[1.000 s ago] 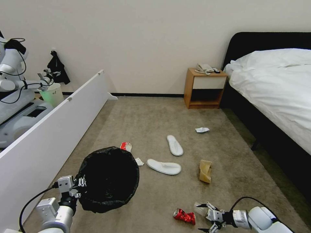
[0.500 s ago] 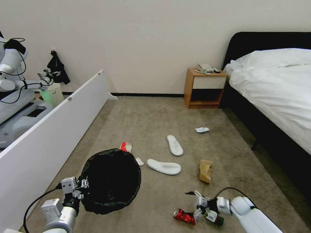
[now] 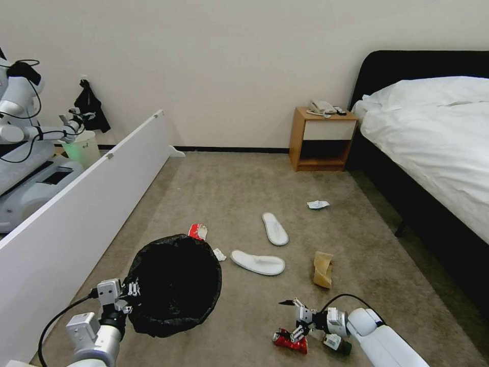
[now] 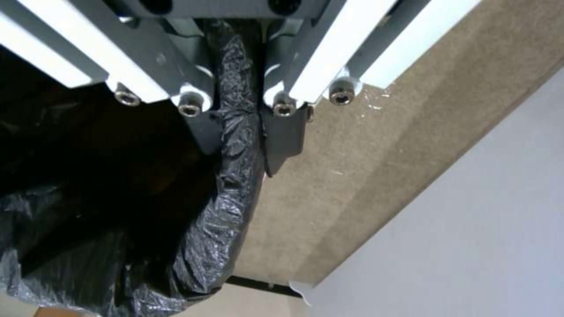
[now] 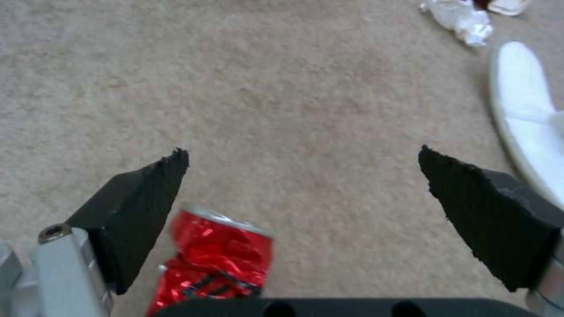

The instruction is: Pick up the trash bin, then pick up the garbage from the floor and place it into the trash bin.

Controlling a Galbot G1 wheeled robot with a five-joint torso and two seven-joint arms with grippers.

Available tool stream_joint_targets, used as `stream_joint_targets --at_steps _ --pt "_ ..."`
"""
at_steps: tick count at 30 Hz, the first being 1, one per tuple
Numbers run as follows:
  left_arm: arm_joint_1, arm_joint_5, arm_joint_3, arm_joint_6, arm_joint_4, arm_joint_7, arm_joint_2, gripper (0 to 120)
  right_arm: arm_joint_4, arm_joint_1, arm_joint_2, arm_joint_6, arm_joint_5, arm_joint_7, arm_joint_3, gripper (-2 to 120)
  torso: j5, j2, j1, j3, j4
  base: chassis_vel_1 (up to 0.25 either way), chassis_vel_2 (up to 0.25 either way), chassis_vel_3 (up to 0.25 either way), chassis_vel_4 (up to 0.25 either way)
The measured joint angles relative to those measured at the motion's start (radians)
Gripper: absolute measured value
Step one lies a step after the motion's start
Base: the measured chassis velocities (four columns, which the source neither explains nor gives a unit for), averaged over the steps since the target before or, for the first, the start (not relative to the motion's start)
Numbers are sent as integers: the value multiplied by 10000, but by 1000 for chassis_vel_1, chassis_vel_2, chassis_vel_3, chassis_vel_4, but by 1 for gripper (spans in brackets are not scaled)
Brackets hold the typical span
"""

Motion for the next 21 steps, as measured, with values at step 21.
stream_joint_targets --at_steps 21 --pt "-17 14 5 -12 -66 -28 -31 4 -131 -653 -161 -18 -213 -8 302 100 1 0 0 0 -1 0 0 0 0"
